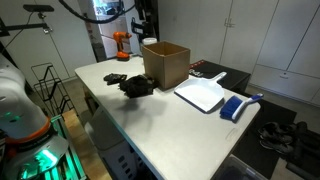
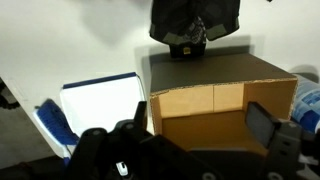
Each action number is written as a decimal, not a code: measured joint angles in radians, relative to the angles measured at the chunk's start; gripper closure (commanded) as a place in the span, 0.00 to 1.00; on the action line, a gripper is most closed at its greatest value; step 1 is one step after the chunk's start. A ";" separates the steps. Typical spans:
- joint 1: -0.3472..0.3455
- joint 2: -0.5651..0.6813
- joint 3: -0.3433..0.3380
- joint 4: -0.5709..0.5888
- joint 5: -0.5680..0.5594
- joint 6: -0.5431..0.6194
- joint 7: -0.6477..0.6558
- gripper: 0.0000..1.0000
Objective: Pour the contents in the brown box onto the table.
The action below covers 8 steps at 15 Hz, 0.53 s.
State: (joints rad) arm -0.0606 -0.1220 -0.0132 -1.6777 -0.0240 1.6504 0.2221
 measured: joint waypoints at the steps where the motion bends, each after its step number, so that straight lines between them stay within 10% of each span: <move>1: 0.007 -0.017 0.013 0.005 -0.011 -0.048 0.036 0.00; 8: 0.031 -0.041 0.086 0.037 -0.076 -0.231 0.253 0.00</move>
State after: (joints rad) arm -0.0300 -0.1630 0.0728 -1.6411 -0.1002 1.4191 0.4748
